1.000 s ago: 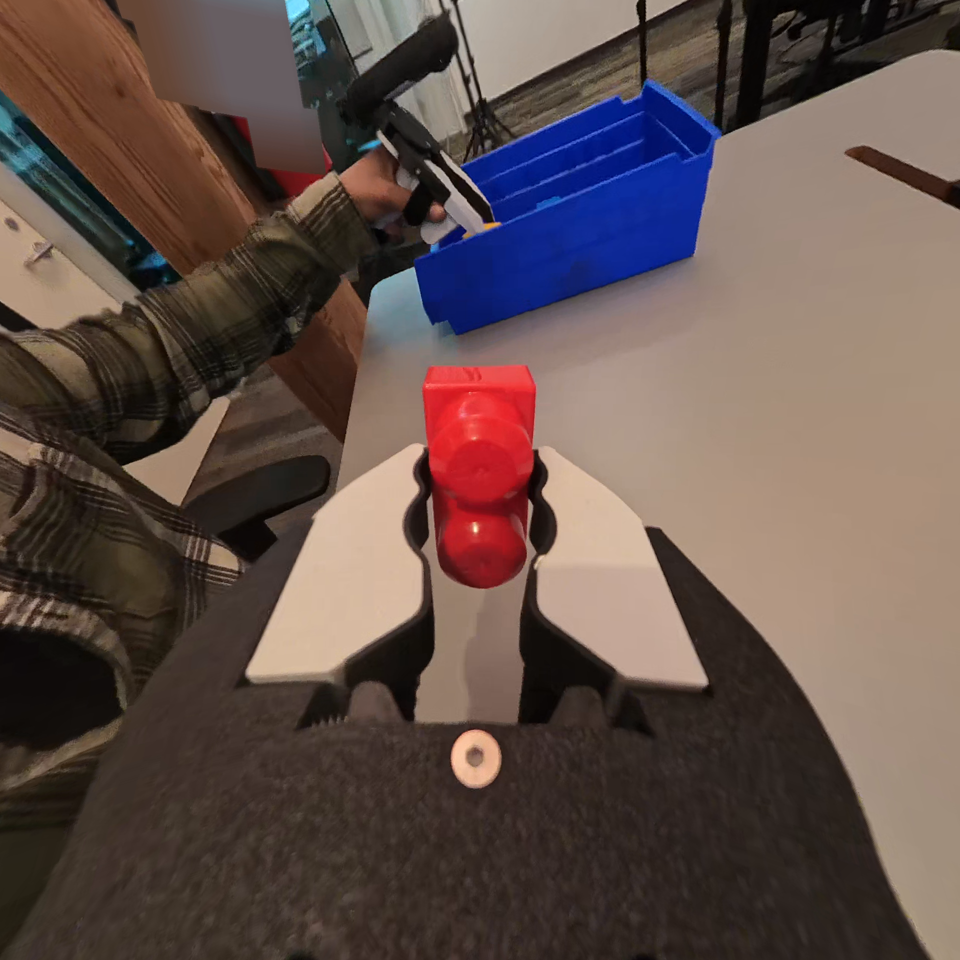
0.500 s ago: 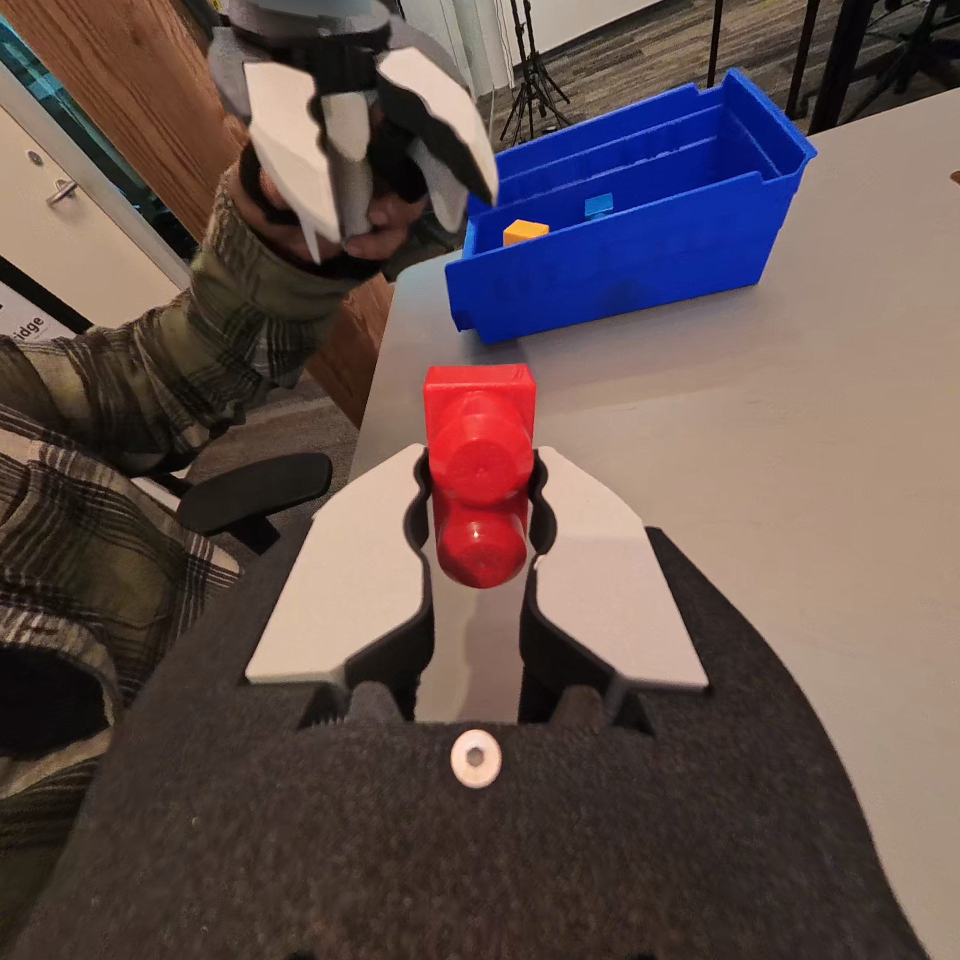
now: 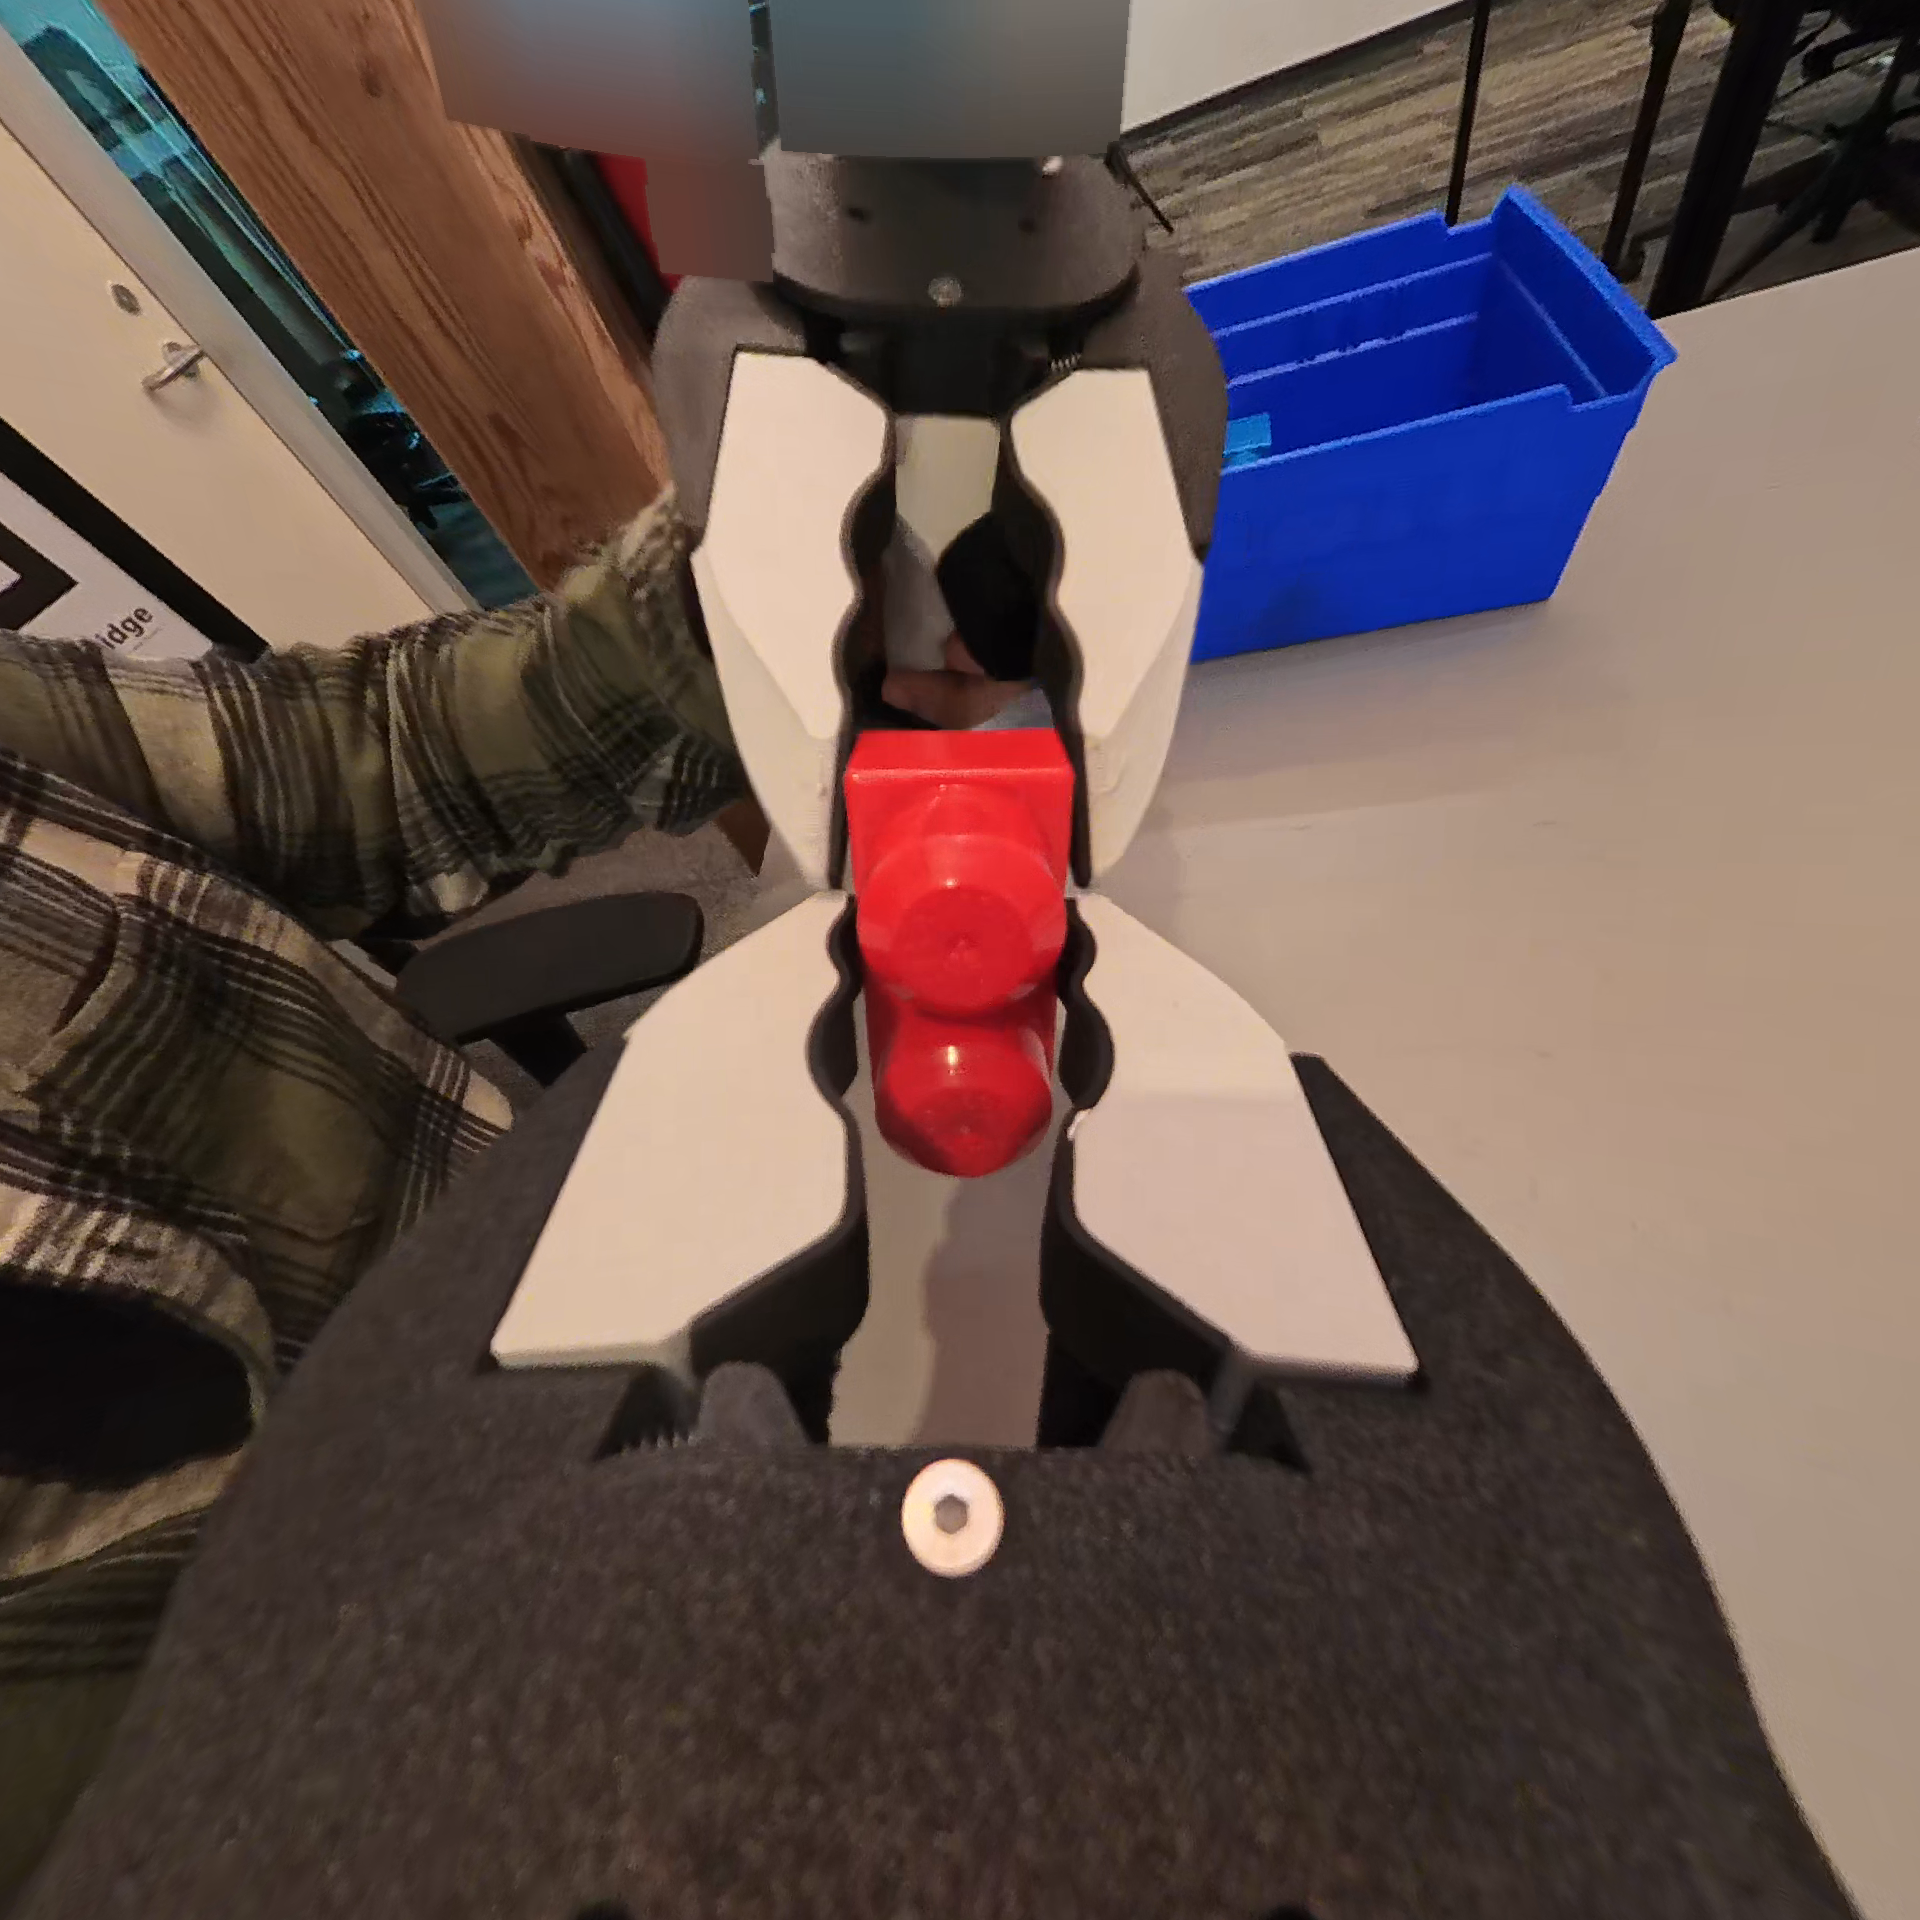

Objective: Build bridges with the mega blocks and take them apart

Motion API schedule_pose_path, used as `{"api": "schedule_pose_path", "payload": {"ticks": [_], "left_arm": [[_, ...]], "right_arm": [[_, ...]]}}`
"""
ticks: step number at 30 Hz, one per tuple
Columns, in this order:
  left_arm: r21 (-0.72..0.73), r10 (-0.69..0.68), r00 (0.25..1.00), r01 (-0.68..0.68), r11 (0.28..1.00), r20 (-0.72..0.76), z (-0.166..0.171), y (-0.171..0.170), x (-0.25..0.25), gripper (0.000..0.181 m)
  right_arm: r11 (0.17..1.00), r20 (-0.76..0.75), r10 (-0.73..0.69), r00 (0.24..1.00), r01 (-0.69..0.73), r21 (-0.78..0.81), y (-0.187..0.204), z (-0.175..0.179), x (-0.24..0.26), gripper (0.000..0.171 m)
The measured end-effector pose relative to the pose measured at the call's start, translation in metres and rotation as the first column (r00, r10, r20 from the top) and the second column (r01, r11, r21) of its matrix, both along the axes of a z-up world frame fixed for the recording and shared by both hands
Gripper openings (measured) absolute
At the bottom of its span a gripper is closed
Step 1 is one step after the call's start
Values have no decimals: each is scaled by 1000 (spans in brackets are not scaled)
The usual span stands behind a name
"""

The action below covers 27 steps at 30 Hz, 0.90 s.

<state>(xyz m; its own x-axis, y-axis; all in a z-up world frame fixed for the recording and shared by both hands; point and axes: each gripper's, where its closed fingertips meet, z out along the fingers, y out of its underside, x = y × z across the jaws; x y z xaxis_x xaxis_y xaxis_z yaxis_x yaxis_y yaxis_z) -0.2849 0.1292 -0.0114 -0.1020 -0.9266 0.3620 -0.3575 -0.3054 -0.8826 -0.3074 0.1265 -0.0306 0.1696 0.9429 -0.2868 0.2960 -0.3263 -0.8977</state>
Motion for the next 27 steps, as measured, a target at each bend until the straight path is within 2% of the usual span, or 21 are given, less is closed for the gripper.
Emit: {"api": "schedule_pose_path", "payload": {"ticks": [4,6,7,9,10,12,13,14,16,20,23,26,27], "left_arm": [[32,22,1000,-22,999,15,2,-1,1,35],[49,67,997,-69,996,26,10,4,-8,36],[75,123,992,-124,989,19,14,12,-20,36],[149,305,952,-297,943,-33,20,41,-63,36],[210,439,894,-414,886,-86,18,64,-97,36],[357,691,701,-608,709,-178,14,111,-183,36],[365,762,613,-674,642,-209,12,127,-223,36],[336,800,557,-726,600,-225,9,139,-255,36],[272,850,467,-808,522,-243,0,161,-304,36],[255,856,341,-853,455,-388,-49,190,-354,36],[237,842,296,-870,433,-452,-78,200,-366,36],[209,857,293,-889,407,-423,-82,207,-367,37],[194,860,301,-893,406,-412,-79,208,-365,42]], "right_arm": [[1000,-32,15,999,-15,-8,-1,3,2,36],[1000,-65,19,998,-21,-19,-2,6,6,45],[1000,-73,8,997,-10,-24,-2,6,12,53],[999,-63,-28,998,27,-24,-4,4,32,57],[998,-46,-60,997,59,-17,-6,1,46,57],[990,10,-143,990,143,-8,-8,-6,82,60],[983,42,-182,982,182,-2,-10,-10,102,60],[975,69,-224,972,224,7,-13,-12,122,60],[949,123,-314,942,313,23,-17,-16,163,62],[867,235,-489,840,497,30,-24,-26,251,65],[783,282,-604,746,621,34,-35,-30,316,63],[697,310,-690,655,716,37,-49,-32,375,62],[667,331,-713,619,744,46,-52,-34,395,64]]}}
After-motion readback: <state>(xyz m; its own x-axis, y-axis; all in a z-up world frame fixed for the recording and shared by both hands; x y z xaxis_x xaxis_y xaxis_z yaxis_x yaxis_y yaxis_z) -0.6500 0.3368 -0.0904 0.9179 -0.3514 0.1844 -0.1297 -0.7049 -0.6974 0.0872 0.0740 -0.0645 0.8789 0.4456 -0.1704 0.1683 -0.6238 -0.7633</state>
